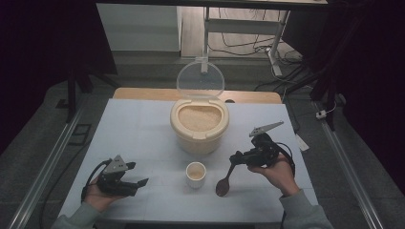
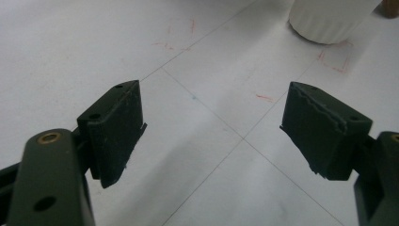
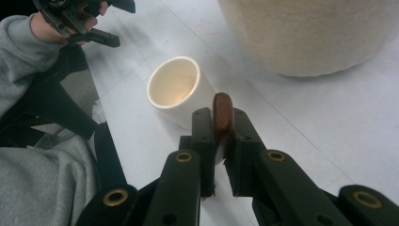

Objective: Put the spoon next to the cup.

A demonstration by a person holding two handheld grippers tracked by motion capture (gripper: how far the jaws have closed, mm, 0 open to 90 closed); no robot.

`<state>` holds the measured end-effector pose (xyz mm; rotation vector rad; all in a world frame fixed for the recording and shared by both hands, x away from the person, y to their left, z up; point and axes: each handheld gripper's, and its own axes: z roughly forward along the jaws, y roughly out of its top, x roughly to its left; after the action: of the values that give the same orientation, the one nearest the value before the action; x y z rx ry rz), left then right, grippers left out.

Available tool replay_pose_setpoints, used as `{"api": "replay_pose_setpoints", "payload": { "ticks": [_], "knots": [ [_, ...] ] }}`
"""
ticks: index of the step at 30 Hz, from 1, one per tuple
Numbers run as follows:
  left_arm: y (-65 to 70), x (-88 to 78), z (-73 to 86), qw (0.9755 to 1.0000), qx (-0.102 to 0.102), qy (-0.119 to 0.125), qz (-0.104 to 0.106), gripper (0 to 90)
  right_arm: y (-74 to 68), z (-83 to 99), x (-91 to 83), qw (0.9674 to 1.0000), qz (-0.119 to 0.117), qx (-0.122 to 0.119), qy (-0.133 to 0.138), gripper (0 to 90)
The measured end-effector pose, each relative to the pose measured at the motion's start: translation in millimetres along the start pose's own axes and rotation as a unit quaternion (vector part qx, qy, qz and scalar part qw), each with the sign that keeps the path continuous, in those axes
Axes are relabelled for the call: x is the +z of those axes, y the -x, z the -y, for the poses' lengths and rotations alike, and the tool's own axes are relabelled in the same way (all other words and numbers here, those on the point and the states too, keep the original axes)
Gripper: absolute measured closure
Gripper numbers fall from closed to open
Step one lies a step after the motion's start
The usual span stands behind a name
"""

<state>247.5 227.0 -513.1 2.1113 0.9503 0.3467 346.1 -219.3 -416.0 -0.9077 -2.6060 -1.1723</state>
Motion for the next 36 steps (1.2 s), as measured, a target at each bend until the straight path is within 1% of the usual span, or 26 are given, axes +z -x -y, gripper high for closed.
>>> {"api": "replay_pose_setpoints", "payload": {
  "ticks": [4, 6, 10, 14, 17, 20, 22, 25, 27, 31, 33, 35, 36],
  "knots": [
    [-0.4, 0.7, 0.1, 1.0, 0.0, -0.002, 0.0, 20.8, 1.7, -2.7, 4.6, 1.0, -0.007, 0.002, 0.0, 82.7],
    [-0.3, 0.8, 0.1, 1.0, 0.001, -0.002, 0.0, 20.8, 4.7, -4.0, 6.8, 0.9999, -0.008, 0.008, 0.0, 82.1],
    [0.2, 0.3, 0.2, 1.0, 0.001, -0.001, 0.0, 20.8, 13.0, -4.6, 12.7, 0.9998, 0.003, 0.018, 0.009, 80.0],
    [0.1, 0.7, 0.2, 1.0, 0.002, -0.002, -0.001, 20.8, 20.8, -2.6, 19.1, 0.9994, 0.017, 0.021, 0.024, 77.4],
    [0.0, 1.1, 0.3, 1.0, 0.001, -0.002, -0.001, 20.8, 25.6, -0.2, 23.1, 0.9986, 0.039, 0.02, 0.029, 74.2],
    [0.2, 1.3, 0.4, 1.0, 0.002, -0.003, -0.001, 20.8, 30.8, 2.2, 28.0, 0.9976, 0.051, 0.021, 0.041, 72.5],
    [0.2, 1.3, 0.3, 1.0, 0.002, -0.004, -0.001, 20.8, 33.3, 3.4, 31.9, 0.9971, 0.058, 0.015, 0.047, 70.9],
    [0.3, 1.5, 0.3, 1.0, 0.003, -0.005, -0.002, 20.8, 36.8, 4.1, 37.4, 0.9959, 0.076, 0.009, 0.048, 68.7],
    [0.3, 1.5, 0.3, 1.0, 0.003, -0.004, -0.001, 20.8, 40.1, 5.0, 41.2, 0.9954, 0.081, 0.013, 0.05, 67.5],
    [0.2, 1.4, 0.4, 1.0, 0.003, -0.004, -0.001, 20.8, 46.8, 7.2, 49.1, 0.9941, 0.099, 0.015, 0.042, 63.8],
    [0.3, 1.6, 0.4, 1.0, 0.003, -0.005, -0.001, 20.8, 50.4, 8.4, 53.5, 0.9936, 0.104, 0.016, 0.04, 62.7],
    [0.3, 1.7, 0.4, 1.0, 0.003, -0.005, -0.001, 20.8, 52.8, 9.0, 56.7, 0.9936, 0.103, 0.018, 0.041, 62.0],
    [0.4, 1.7, 0.4, 1.0, 0.003, -0.005, -0.001, 20.8, 54.3, 9.4, 59.0, 0.9934, 0.107, 0.015, 0.04, 61.3]
  ]
}}
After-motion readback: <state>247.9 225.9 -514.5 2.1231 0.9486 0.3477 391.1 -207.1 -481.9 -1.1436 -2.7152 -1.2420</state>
